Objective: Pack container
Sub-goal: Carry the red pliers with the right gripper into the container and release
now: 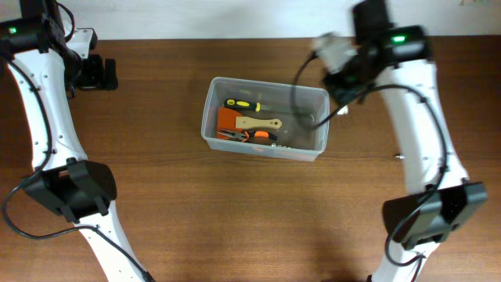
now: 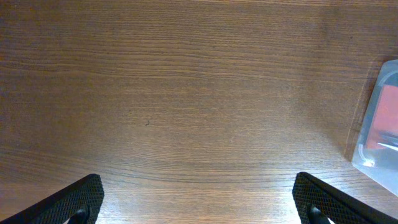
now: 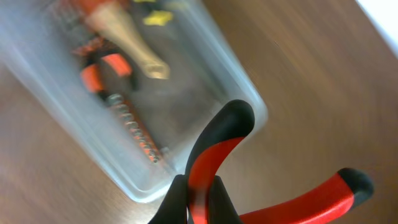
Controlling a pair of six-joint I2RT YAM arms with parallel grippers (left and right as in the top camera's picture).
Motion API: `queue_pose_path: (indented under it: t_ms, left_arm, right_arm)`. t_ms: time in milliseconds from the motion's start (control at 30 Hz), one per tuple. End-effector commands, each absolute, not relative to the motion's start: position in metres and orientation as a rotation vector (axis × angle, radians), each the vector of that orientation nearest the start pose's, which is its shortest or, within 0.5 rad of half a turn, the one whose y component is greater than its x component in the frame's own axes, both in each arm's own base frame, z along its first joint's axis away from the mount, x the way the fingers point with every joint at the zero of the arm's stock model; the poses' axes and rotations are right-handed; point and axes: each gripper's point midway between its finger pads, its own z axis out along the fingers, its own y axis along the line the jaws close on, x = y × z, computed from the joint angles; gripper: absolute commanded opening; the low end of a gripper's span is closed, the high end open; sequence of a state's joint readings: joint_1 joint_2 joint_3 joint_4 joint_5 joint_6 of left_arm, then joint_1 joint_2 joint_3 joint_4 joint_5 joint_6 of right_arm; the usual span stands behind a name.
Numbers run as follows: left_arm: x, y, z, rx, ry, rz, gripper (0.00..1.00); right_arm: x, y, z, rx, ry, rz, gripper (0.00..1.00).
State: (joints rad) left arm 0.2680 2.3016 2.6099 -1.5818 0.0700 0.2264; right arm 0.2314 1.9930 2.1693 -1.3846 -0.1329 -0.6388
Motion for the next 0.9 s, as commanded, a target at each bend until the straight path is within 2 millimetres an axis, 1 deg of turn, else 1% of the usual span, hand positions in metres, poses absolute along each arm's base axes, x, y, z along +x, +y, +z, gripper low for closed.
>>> queue_pose_path:
  t_ms: [0, 33, 100, 133, 233, 333, 467, 533, 633, 767, 867]
  left_arm:
    - [0.468, 0.119, 0.206, -0.064, 2.840, 0.015, 0.99]
    - [0.468, 0.119, 0.206, -0.064, 2.840, 0.015, 0.99]
    - [0.468, 0.119, 0.206, -0.064, 2.840, 0.015, 0.99]
    - [0.468, 0.119, 0.206, -0.064, 2.840, 0.015, 0.99]
    - [0.468, 0.119, 0.206, -0.064, 2.840, 0.015, 0.99]
    - [0.468, 0.119, 0.206, -0.064, 2.840, 0.015, 0.99]
    - [0.468, 0.119, 0.206, -0.064, 2.840, 0.015, 0.99]
    - [0.468, 0.119, 0.206, -0.064, 2.840, 0.015, 0.99]
    - [0.468, 0.119, 0.206, -0.064, 2.840, 0.015, 0.99]
    - [0.468, 0.119, 0.206, -0.064, 2.840, 0.015, 0.99]
    - [0.468, 0.119, 0.206, -0.064, 2.840, 0.015, 0.99]
  right_arm:
    - [0.415, 0.168, 0.226, -1.712, 2.149, 0.051, 0.04]
    - [0.413, 0.178, 0.223, -1.780, 2.096, 0.046, 0.04]
    - [0.412, 0.196, 0.207, -1.921, 1.993, 0.043, 0.04]
    - [0.412, 0.198, 0.203, -1.947, 1.976, 0.043, 0.04]
    - [0.417, 0.201, 0.181, -2.034, 1.948, 0.055, 0.04]
    - [0.422, 0.194, 0.159, -2.081, 1.975, 0.061, 0.04]
    - [0.432, 0.171, 0.127, -2.138, 2.059, -0.006, 0.04]
    - [0.434, 0.159, 0.114, -2.159, 2.096, -0.001, 0.04]
    - [0.430, 0.152, 0.100, -2.225, 2.075, 0.069, 0.04]
    - [0.435, 0.144, 0.081, -2.226, 2.107, 0.103, 0.04]
    - [0.437, 0.138, 0.073, -2.242, 2.106, 0.116, 0.04]
